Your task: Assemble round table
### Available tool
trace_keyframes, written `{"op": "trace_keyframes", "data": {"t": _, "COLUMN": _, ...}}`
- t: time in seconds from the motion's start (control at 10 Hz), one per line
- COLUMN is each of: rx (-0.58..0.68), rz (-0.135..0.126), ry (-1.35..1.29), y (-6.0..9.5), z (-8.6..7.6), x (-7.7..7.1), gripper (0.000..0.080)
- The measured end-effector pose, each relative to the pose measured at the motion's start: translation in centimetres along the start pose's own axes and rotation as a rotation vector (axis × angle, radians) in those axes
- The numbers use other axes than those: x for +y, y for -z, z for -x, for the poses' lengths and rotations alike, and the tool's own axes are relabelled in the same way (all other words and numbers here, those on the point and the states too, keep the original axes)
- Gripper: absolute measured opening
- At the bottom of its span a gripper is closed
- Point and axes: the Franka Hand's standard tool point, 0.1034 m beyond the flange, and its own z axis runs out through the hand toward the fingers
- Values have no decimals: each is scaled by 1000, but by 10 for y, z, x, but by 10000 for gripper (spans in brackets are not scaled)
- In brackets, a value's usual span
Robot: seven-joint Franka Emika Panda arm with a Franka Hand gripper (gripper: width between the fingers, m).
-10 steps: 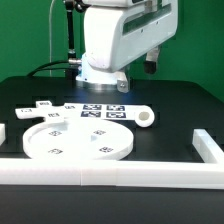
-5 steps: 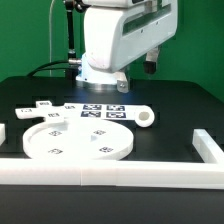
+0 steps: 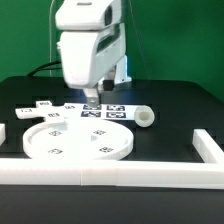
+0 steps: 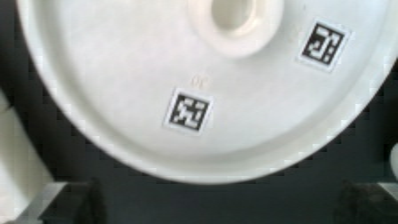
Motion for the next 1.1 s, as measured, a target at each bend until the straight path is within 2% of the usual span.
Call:
{"op": "trace_keyframes", "data": {"t": 0.4, "rx": 1, "rz": 6, "ry": 21, "y": -2, "z": 1, "x": 0, "gripper": 649}}
{"op": "trace_keyframes", "data": {"t": 0.5, "rx": 5, "rz": 27, "ry": 87, "y": -10, "z": 10, "x": -3, "gripper": 649}}
{"op": "trace_keyframes", "data": {"t": 0.7, "rx": 3, "rz": 34, "ry": 191, "y": -26, "z": 25, "x": -13, "gripper": 649}}
{"op": "trace_keyframes", "data": {"t": 0.8, "rx": 2, "rz": 31, "ry": 221, "y": -33, "z": 30, "x": -15, "gripper": 649}}
{"op": "trace_keyframes", "data": {"t": 1.1, "rx": 6, "rz": 0, "ry": 224, "y": -56, "z": 41, "x": -18, "gripper": 649}}
